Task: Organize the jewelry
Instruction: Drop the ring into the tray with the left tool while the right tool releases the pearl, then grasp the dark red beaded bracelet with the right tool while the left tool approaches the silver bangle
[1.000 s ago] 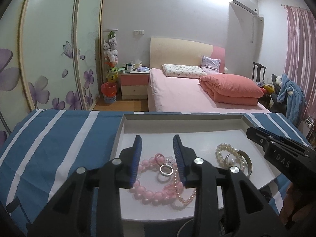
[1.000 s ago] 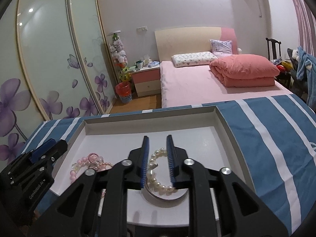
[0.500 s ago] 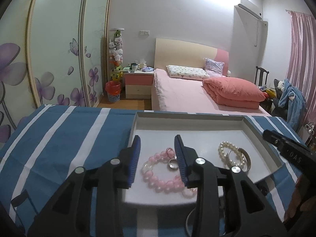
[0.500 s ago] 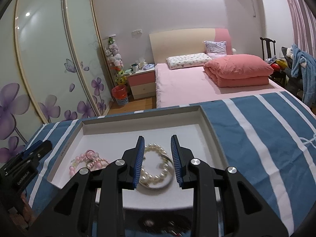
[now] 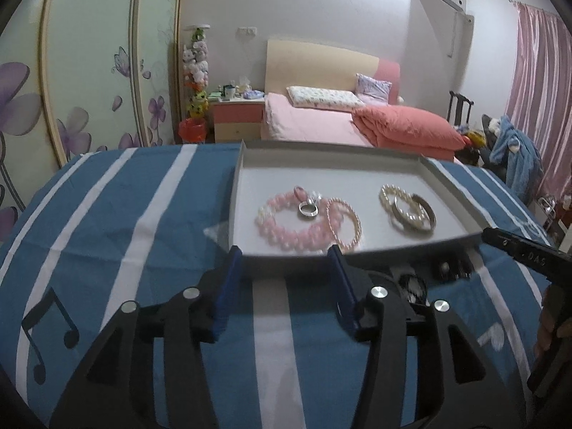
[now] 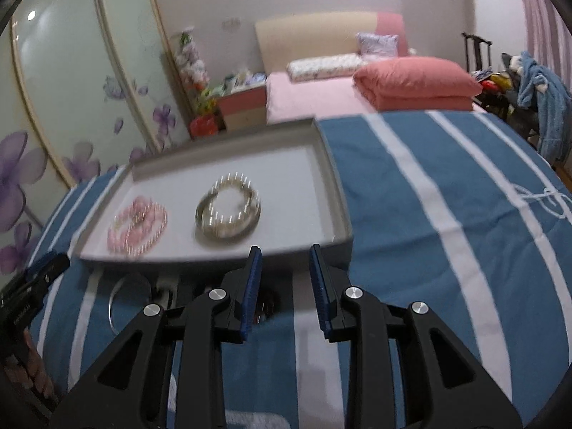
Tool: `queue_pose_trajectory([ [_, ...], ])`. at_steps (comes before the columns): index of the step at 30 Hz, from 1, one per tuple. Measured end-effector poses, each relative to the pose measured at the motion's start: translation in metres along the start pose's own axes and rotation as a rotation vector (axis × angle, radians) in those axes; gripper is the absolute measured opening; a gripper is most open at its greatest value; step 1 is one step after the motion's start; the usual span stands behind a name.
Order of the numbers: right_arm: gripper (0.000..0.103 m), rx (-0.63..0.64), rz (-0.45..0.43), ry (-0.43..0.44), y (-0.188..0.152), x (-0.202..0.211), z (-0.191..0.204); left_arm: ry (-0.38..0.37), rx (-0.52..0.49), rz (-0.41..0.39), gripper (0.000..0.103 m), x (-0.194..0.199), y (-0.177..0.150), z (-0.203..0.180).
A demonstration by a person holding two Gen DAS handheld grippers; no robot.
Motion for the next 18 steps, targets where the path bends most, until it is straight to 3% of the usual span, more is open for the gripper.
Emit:
queue_pose_trajectory([
  [9, 0.029, 0.118, 0.122, 0.024, -0.015, -0.022, 0.024, -0.034, -0.065, 0.034, 0.059, -0.001, -0.011, -0.015],
  [15, 0.029, 0.177, 0.129, -0.01, -0.02, -0.028, 0.032, -0.045, -0.089, 0.091, 0.059, -0.012, -0.019, -0.026],
  [17, 0.015, 0.201, 0.129, -0.028, -0.025, -0.026, 0.032, -0.049, -0.093, 0.107, 0.059, -0.016, -0.021, -0.028],
  [18, 0.015, 0.201, 0.138, -0.033, -0.027, -0.027, 0.032, -0.05, -0.094, 0.12, 0.059, -0.019, -0.021, -0.03],
])
Point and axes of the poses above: each gripper's, at about its wrist camera, not at the fingertips, and x roughly against the way its jaws point, z to its left, y to its top, the point moved 3 cm from there along -x, roughly the way its jaws point, and after that the axes turned 4 degrees about z, right-handed, at the moved point
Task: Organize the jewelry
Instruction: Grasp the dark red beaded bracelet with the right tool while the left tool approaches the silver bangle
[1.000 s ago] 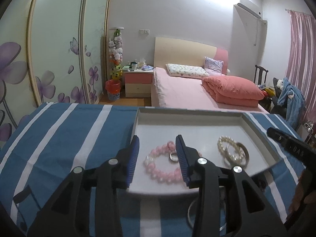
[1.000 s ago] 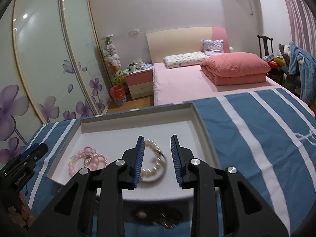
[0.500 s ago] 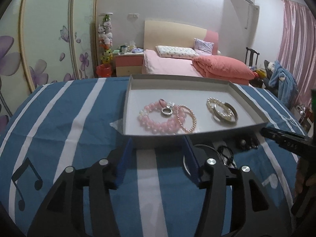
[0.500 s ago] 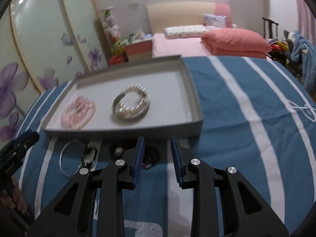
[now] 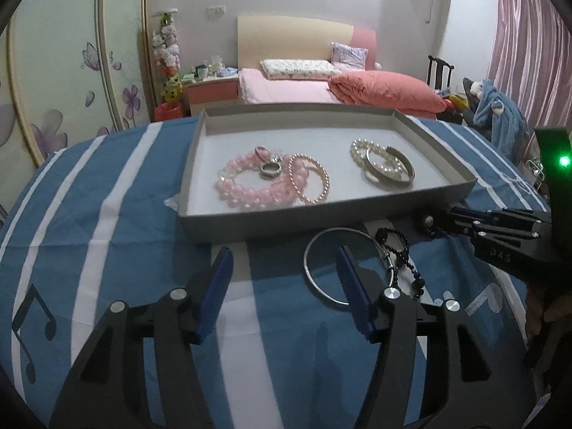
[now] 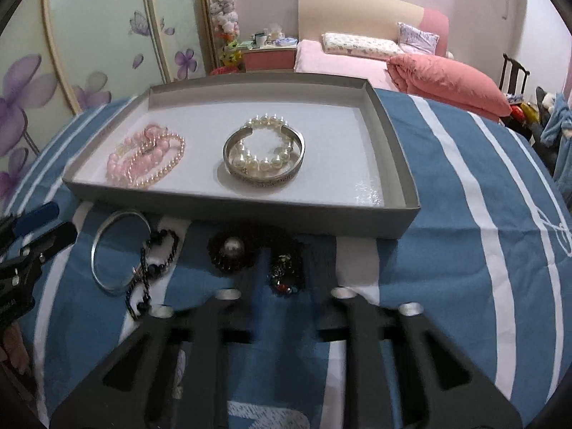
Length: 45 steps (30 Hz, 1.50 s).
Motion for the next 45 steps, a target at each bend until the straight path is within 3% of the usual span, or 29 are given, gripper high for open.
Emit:
queue_pose_trajectory([
  [8, 0.013, -0.021, 0.002, -0.001, -0.013, 0.008, -0.003, 0.037, -0.046, 0.067, 0.059, -0.018, 0.0, -0.019],
  [11, 0.013, -0.03, 0.003, -0.002, -0.016, 0.01, -0.005, 0.098, -0.065, 0.116, 0.056, -0.027, -0.002, -0.017],
  [23, 0.013, -0.032, 0.004, 0.009, -0.022, 0.014, -0.008, 0.233, -0.053, 0.129, 0.057, -0.01, -0.015, 0.035],
  [26, 0.013, -0.03, 0.007, 0.027, -0.024, 0.017, -0.007, 0.186, -0.043, 0.129, 0.056, -0.004, -0.018, 0.038],
  [30, 0.014, -0.045, -0.008, 0.054, -0.024, 0.023, -0.008, 0.128, -0.042, 0.098, 0.077, 0.005, -0.018, 0.031],
  [31, 0.017, -0.044, -0.016, 0.052, -0.024, 0.025, -0.008, 0.124, -0.046, 0.091, 0.082, 0.005, -0.018, 0.026],
  [34, 0.044, -0.043, -0.034, 0.047, -0.02, 0.028, -0.006, 0.118, -0.07, 0.082, 0.087, 0.005, -0.014, 0.015],
  [45, 0.051, 0.005, 0.011, 0.024, -0.012, 0.008, 0.005, 0.139, -0.103, 0.136, 0.097, -0.016, -0.013, 0.002],
])
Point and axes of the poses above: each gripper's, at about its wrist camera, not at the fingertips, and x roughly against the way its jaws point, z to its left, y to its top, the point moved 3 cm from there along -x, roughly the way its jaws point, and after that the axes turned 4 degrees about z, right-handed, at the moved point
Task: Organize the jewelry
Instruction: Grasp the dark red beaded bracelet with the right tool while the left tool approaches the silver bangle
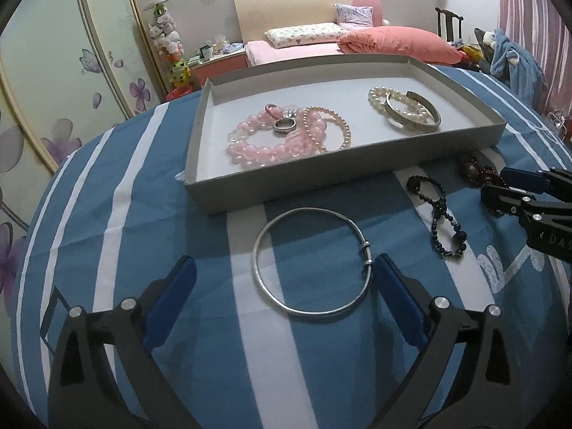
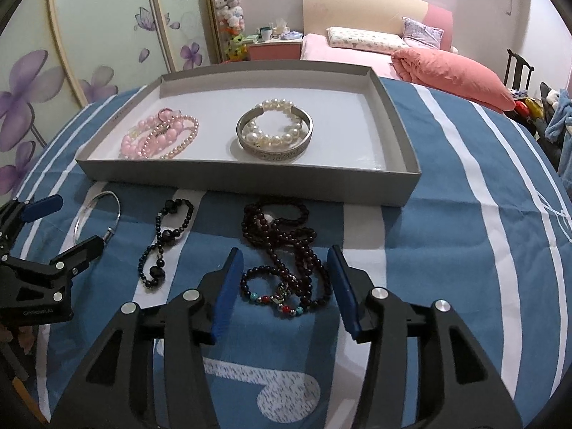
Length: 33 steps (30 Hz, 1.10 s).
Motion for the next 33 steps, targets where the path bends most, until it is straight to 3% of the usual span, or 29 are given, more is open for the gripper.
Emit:
queue_pose_trajectory([
  [8, 0.055, 0.016, -0.008, -0.012, -0.002, -0.001, 0.003, -0.01, 0.028, 0.017, 0.098, -0.009, 0.007, 0.001],
  [13, 0.056, 0.018, -0.007, -0.011, -0.002, 0.0, 0.003, -0.074, 0.087, 0.045, 0.099, -0.016, 0.008, 0.01],
  [33, 0.065, 0.028, -0.001, -0.009, -0.002, -0.003, 0.007, -0.07, 0.092, 0.046, 0.099, -0.017, 0.008, 0.011],
])
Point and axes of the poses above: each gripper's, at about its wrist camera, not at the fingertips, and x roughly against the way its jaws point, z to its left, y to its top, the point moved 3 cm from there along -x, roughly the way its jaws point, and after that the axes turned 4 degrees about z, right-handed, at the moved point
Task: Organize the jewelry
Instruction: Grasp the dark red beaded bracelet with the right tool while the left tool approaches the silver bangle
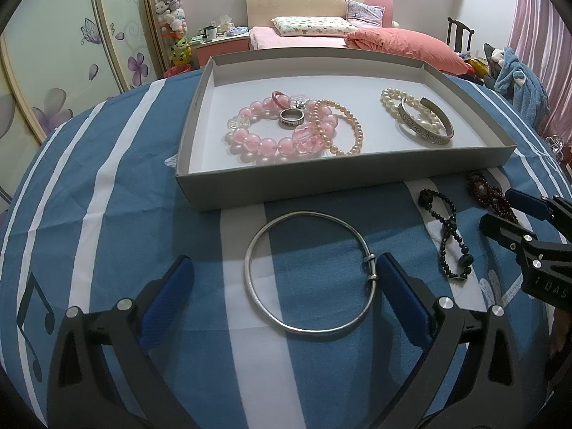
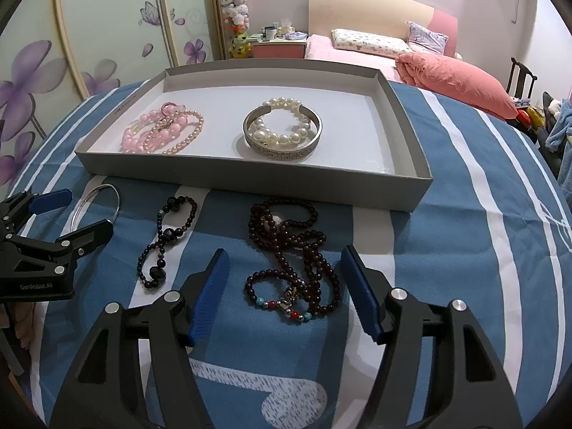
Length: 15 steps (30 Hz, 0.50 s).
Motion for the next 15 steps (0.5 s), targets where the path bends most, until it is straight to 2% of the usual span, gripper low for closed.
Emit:
queue_pose_trajectory([
  [1, 0.063, 0.0, 0.0, -0.002, 0.0, 0.0, 0.0, -0.001, 0.0, -0.001, 0.098, 0.0, 0.0, 0.0],
  [2, 0.055, -0.002, -0.002, -0.009, 0.0, 0.0, 0.0, -0.003, -0.002, -0.003, 0.097, 0.001, 0.0, -0.001],
  [3, 0.048, -0.009, -0.007, -0.013, 0.0, 0.001, -0.001, -0.006, -0.007, -0.009, 0.092, 0.002, -0.001, -0.003],
  [5, 0.029, -0.017, -0.013, -0.011, -0.002, 0.004, -0.003, -0.01, -0.022, -0.022, 0.081, 0.006, -0.004, -0.007],
  [7, 0.017, -0.022, -0.015, -0.009, -0.004, 0.005, -0.004, -0.016, -0.037, -0.035, 0.069, 0.011, -0.009, -0.013],
  [15, 0.01, -0.047, -0.02, 0.007, -0.009, 0.01, -0.006, -0.019, -0.029, -0.036, 0.068, 0.017, -0.016, -0.013],
])
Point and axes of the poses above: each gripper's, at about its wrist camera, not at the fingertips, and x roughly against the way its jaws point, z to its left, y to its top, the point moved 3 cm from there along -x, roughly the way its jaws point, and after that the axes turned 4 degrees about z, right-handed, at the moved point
